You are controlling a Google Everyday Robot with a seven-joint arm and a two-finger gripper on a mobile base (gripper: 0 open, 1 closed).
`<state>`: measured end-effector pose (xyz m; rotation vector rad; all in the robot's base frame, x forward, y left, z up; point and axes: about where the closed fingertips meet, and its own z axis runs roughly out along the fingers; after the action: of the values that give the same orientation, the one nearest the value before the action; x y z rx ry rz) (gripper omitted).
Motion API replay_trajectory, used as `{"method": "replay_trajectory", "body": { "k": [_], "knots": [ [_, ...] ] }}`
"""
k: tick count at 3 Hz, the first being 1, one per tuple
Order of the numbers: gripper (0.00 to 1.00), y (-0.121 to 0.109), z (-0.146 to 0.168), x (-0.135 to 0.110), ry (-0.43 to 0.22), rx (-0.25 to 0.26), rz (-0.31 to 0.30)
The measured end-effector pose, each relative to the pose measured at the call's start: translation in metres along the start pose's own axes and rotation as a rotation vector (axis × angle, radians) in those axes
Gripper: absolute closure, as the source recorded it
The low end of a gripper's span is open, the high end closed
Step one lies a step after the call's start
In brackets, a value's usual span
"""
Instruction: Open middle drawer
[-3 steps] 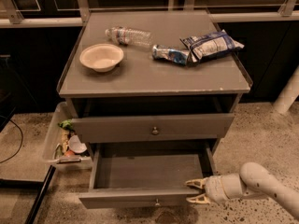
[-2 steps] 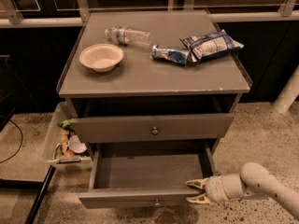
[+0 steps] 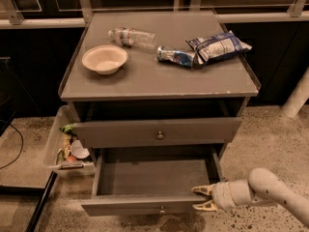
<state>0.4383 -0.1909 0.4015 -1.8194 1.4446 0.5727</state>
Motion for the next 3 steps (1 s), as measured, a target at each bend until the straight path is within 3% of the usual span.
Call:
{"method": "replay_trajectory", "body": {
  "k": [2, 3],
  "knots": [
    [0.12, 0.0, 0.0, 0.0, 0.0, 0.0, 0.0],
    [0.0, -0.007, -0.008, -0.014, 0.012, 0.004, -0.025]
  ]
}}
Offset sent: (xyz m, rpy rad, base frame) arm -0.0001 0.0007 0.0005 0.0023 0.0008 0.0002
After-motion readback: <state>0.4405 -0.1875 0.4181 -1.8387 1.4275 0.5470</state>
